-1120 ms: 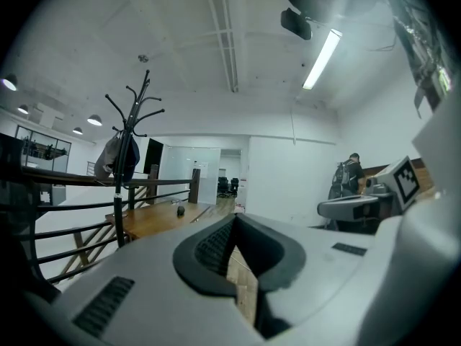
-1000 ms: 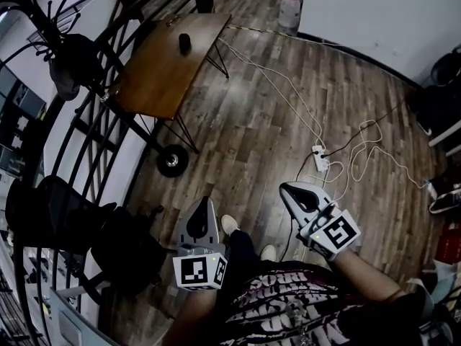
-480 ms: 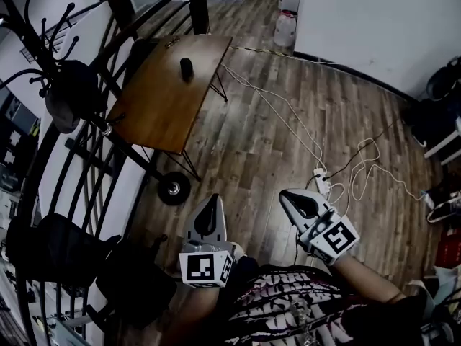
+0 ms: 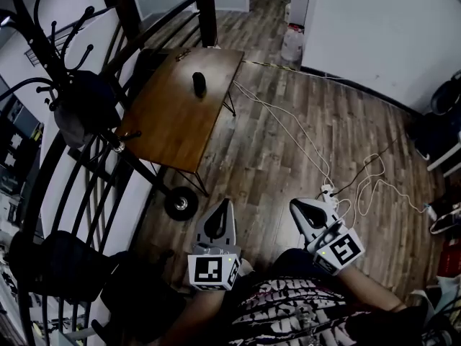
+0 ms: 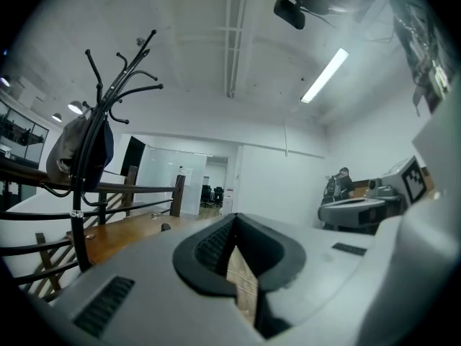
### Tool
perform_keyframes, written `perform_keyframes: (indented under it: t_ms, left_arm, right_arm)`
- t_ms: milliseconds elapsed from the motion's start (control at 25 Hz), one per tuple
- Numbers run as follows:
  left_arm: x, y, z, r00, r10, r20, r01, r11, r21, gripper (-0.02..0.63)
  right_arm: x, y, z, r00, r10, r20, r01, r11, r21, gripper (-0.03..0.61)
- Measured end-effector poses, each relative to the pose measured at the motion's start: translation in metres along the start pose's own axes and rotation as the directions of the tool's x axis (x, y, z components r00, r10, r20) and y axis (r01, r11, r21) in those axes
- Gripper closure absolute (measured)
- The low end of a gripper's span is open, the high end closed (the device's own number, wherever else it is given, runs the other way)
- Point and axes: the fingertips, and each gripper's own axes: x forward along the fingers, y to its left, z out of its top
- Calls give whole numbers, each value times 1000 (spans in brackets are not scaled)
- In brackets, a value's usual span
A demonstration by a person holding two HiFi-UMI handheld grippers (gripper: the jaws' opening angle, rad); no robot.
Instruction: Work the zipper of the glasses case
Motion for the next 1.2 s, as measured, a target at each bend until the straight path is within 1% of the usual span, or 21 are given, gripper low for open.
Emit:
perform_keyframes:
  t_ms: [200, 280, 400, 520, 640, 800, 880, 960, 1040, 1120, 1200]
  left_arm:
    - [19, 11, -7, 1000, 1, -20, -1, 1000, -9, 606]
    - [26, 14, -9, 1000, 1, -27, -1, 1000, 1, 606]
    - [40, 23, -8, 999, 25, -23, -24, 1000, 12, 606]
    - [61, 33, -10, 998, 57, -40, -57, 998, 12, 606]
    - [82, 40, -13, 995, 82, -56, -81, 997, 13, 606]
    - [121, 53, -23, 991, 116, -69, -117, 993, -18, 606]
    - [148, 57, -32, 989, 123, -83, -126, 992, -27, 606]
    - [175, 54, -41, 987, 128, -97, -133, 990, -39, 606]
    - [201, 52, -43, 986, 134, -103, -139, 989, -49, 606]
    - [225, 52, -38, 985, 142, -103, -147, 988, -49, 606]
    - [247, 47, -29, 984, 148, -98, -152, 988, -32, 606]
  right_arm:
    - [14, -17, -3, 1000, -22, 12, 21, 999, 29, 580]
    - [21, -21, -8, 1000, -20, 11, 20, 999, 46, 580]
    - [36, -36, -15, 1000, -5, 13, 5, 998, 57, 580]
    - [56, -57, -13, 999, 14, 35, -17, 997, 73, 580]
    - [76, -83, -12, 998, 28, 47, -32, 996, 79, 580]
    - [106, -119, -17, 997, 61, 41, -64, 995, 71, 580]
    - [122, -138, -30, 996, 87, 12, -88, 993, 85, 580]
    - [131, -160, -47, 992, 114, -46, -109, 989, 95, 580]
    - [138, -183, -52, 990, 123, -72, -116, 989, 90, 580]
    - [147, -207, -45, 992, 114, -45, -110, 991, 82, 580]
    - [151, -231, -36, 994, 107, -14, -105, 991, 85, 580]
